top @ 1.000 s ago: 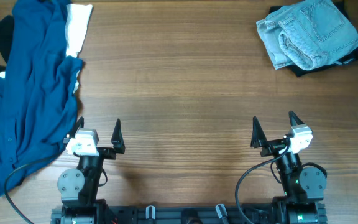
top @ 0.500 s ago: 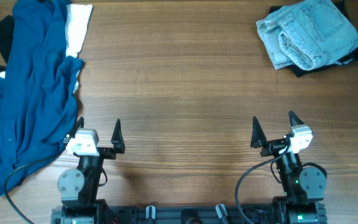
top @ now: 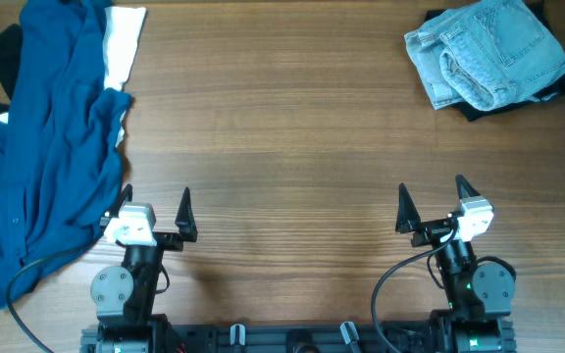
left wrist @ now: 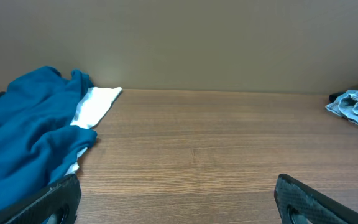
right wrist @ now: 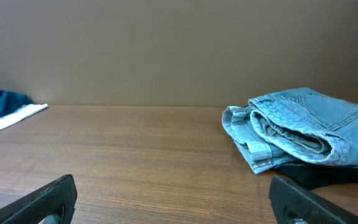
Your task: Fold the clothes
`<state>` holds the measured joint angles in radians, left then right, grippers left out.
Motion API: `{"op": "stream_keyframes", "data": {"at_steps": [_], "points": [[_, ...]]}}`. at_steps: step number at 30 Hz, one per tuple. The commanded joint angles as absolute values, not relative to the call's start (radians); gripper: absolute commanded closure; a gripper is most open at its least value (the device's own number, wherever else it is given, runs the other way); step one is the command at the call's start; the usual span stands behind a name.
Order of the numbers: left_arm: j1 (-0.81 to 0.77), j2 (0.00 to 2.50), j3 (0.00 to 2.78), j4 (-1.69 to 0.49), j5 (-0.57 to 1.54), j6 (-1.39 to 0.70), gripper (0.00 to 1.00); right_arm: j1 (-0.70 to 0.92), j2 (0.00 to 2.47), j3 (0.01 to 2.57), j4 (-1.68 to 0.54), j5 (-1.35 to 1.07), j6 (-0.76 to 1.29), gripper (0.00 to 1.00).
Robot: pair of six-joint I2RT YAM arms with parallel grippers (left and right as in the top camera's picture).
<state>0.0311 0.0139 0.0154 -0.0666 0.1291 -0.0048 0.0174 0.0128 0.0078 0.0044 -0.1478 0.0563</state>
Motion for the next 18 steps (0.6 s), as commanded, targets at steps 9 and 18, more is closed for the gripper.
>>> {"op": "stream_keyframes", "data": {"at_steps": [9, 18], "points": [[0.037, 0.003, 0.006, -0.064, 0.133, -0.007, 0.0, 0.023, 0.005, 0.006, 0.01, -0.13, 0.062, 0.0], [0.037, 0.003, 0.006, -0.063, 0.119, -0.007, 0.0, 0.023, 0.005, 0.006, 0.011, -0.134, 0.166, 0.0]]}}
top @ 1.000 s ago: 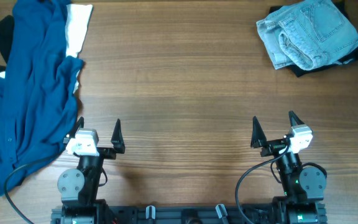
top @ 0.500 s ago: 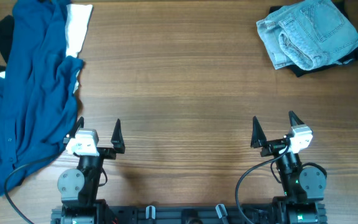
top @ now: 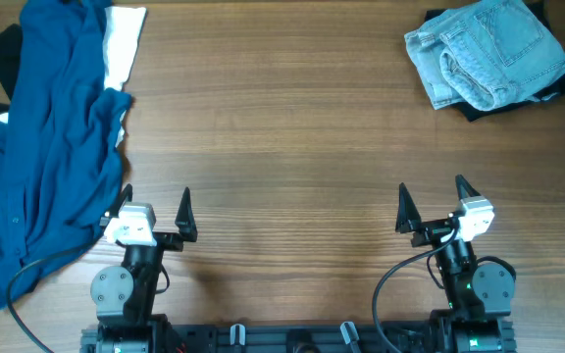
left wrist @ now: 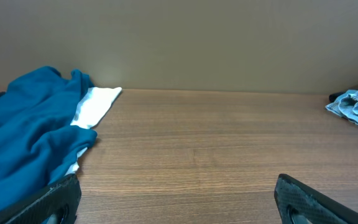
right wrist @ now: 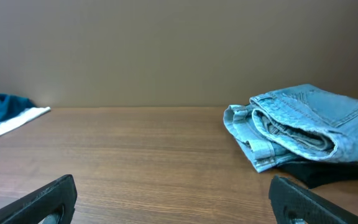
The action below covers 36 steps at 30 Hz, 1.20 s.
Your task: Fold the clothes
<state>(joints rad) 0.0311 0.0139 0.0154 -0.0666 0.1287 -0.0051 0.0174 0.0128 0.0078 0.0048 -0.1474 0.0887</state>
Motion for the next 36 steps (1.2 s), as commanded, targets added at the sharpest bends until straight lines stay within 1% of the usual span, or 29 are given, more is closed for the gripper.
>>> {"op": "stream_keyframes", "data": {"at_steps": [1, 3, 6, 8, 9, 12, 14, 17, 18, 21, 22, 24, 25, 27, 28, 30, 32, 34, 36], "points": [[0.037, 0.003, 0.006, -0.063, 0.119, -0.007, 0.0, 0.023, 0.005, 0.006, 0.011, -0.134, 0.189, 0.0], [0.037, 0.003, 0.006, -0.052, 0.139, -0.007, 0.0, 0.023, 0.005, 0.006, 0.017, -0.134, 0.193, 0.0], [0.037, 0.003, 0.007, -0.014, 0.159, -0.007, 0.0, 0.023, 0.005, 0.009, 0.162, -0.134, 0.179, 0.0], [0.037, 0.009, 0.025, -0.019, 0.165, -0.01, 0.0, 0.023, 0.013, 0.033, 0.178, -0.14, 0.118, 0.0], [0.037, 0.028, 0.054, -0.045, 0.164, -0.011, 0.0, 0.023, 0.035, 0.058, 0.198, -0.163, 0.045, 0.0], [0.038, 0.151, 0.189, -0.14, 0.136, -0.01, 0.0, 0.023, 0.159, 0.144, 0.254, -0.167, 0.027, 0.0], [0.038, 0.269, 0.29, -0.182, 0.133, -0.011, 0.0, 0.023, 0.282, 0.226, 0.333, -0.243, 0.028, 0.0], [0.038, 0.48, 0.471, -0.283, 0.133, -0.011, 0.0, 0.023, 0.489, 0.395, 0.322, -0.353, 0.029, 0.0], [0.038, 0.585, 0.574, -0.362, 0.133, -0.01, 0.0, 0.023, 0.607, 0.481, 0.299, -0.401, 0.03, 0.0], [0.038, 0.791, 0.793, -0.567, 0.13, -0.007, 0.0, 0.023, 0.842, 0.657, 0.206, -0.476, 0.076, 0.0], [0.037, 0.879, 0.883, -0.666, 0.131, -0.007, 0.0, 0.023, 0.968, 0.763, 0.149, -0.56, 0.082, 0.0], [0.037, 1.011, 0.982, -0.78, 0.13, -0.005, 0.0, 0.023, 1.122, 0.9, 0.052, -0.636, 0.082, 0.0], [0.037, 1.074, 0.992, -0.778, 0.131, -0.004, 0.0, 0.023, 1.208, 0.967, 0.007, -0.694, 0.082, 0.0], [0.038, 1.172, 0.991, -0.75, 0.129, -0.003, 0.0, 0.023, 1.306, 1.003, 0.031, -0.773, 0.082, 0.0], [0.038, 1.227, 0.991, -0.707, 0.093, -0.004, 0.0, 0.023, 1.357, 1.002, 0.052, -0.786, 0.083, 0.0], [0.046, 1.351, 0.991, -0.619, -0.02, -0.004, 0.0, 0.023, 1.432, 1.002, 0.051, -0.787, 0.201, 0.0], [0.087, 1.455, 0.991, -0.594, -0.08, -0.004, 0.0, 0.023, 1.471, 1.002, 0.051, -0.787, 0.21, 0.0], [0.162, 1.571, 0.991, -0.578, -0.088, -0.004, 0.0, 0.023, 1.5, 1.002, 0.051, -0.786, 0.209, 0.0], [0.24, 1.688, 0.991, -0.531, -0.088, -0.005, 0.06, 0.023, 1.525, 1.002, 0.046, -0.786, 0.21, 0.02]]}}
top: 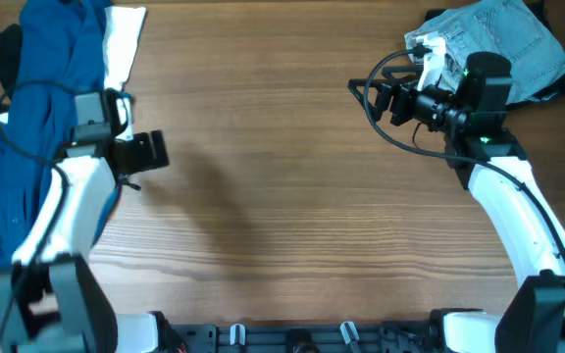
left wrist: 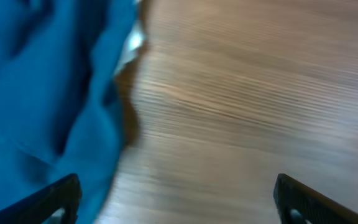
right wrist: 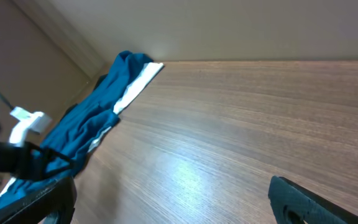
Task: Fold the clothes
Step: 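Reach the left gripper into the clothes pile and grasp the teal shirt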
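Observation:
A crumpled blue garment (top: 37, 167) lies in a heap at the table's left edge, blurred at the left of the left wrist view (left wrist: 36, 93). My left gripper (top: 133, 149) hangs open at the heap's right border, its fingers wide apart over blue cloth and bare wood (left wrist: 179, 196). My right gripper (top: 366, 96) is open in the air at the far right, pointing left, just left of the folded jeans (top: 508, 39). Its camera looks across the table to the blue garment (right wrist: 95, 127). Neither gripper holds anything.
A white cloth (top: 123, 44) and a black one (top: 1, 47) poke out from under the blue heap. A dark garment (top: 562, 86) lies beneath the jeans. The wooden table (top: 282, 196) runs between the two piles.
Both arms have left the front edge. My left gripper now hangs at the blue heap's right border; my right gripper is up at the far right beside the jeans, turned leftward. Both stay open.
At both earlier moments the two arms were parked at the table's front edge, grippers open and pointing away, the clothes untouched. Now the left arm is out at the blue heap and the right arm is out by the jeans. No garment has moved.

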`<state>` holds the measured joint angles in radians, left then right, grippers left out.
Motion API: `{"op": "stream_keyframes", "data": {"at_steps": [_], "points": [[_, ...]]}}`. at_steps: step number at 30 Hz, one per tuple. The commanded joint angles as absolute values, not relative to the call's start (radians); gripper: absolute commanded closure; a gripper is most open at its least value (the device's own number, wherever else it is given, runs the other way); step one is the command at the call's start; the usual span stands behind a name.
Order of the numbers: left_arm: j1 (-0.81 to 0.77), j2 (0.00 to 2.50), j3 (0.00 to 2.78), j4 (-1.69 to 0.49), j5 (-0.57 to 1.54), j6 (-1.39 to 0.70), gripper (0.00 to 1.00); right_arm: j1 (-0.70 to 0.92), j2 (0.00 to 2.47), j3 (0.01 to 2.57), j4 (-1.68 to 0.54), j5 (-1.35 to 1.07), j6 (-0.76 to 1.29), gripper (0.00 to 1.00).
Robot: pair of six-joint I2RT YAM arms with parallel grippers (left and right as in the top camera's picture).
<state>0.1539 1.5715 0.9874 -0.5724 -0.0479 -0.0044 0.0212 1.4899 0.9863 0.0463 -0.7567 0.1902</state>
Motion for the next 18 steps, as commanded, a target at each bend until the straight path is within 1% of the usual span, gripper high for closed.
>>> {"op": "stream_keyframes", "data": {"at_steps": [1, 4, 5, 7, 8, 9, 10, 12, 15, 16, 18], "points": [[0.263, 1.736, 0.991, -0.499, -0.088, -0.005, 0.05, 0.023, 1.532, 1.002, 0.039, -0.785, 0.21, 0.03], [0.287, 1.834, 0.991, -0.424, -0.088, -0.004, 0.06, 0.023, 1.555, 1.002, 0.022, -0.778, 0.209, 0.05], [0.287, 1.849, 0.991, -0.416, -0.088, -0.004, 0.11, 0.023, 1.559, 1.002, 0.021, -0.778, 0.209, 0.07], [0.286, 1.855, 0.991, -0.413, -0.088, -0.004, 0.38, 0.023, 1.56, 1.002, 0.021, -0.777, 0.21, 0.13], [0.286, 1.854, 0.992, -0.41, -0.088, -0.004, 0.67, 0.023, 1.56, 1.002, 0.021, -0.773, 0.21, 0.16], [0.286, 1.852, 0.992, -0.411, -0.088, -0.004, 0.83, 0.023, 1.56, 1.002, 0.021, -0.758, 0.211, 0.17], [0.286, 1.842, 0.993, -0.418, -0.088, -0.005, 0.96, 0.023, 1.56, 1.002, 0.021, -0.751, 0.21, 0.19], [0.284, 1.797, 1.029, -0.507, -0.088, -0.007, 0.96, 0.023, 1.56, 1.002, 0.021, -0.748, 0.212, 0.21], [0.265, 1.683, 1.125, -0.711, -0.08, -0.007, 0.96, 0.023, 1.56, 1.002, 0.019, -0.731, 0.216, 0.24], [0.252, 1.631, 1.159, -0.764, -0.044, -0.007, 0.96, 0.023, 1.56, 1.002, 0.016, -0.714, 0.25, 0.24], [0.213, 1.529, 1.186, -0.786, 0.005, -0.007, 0.96, 0.023, 1.56, 1.002, 0.016, -0.706, 0.273, 0.25]]}}
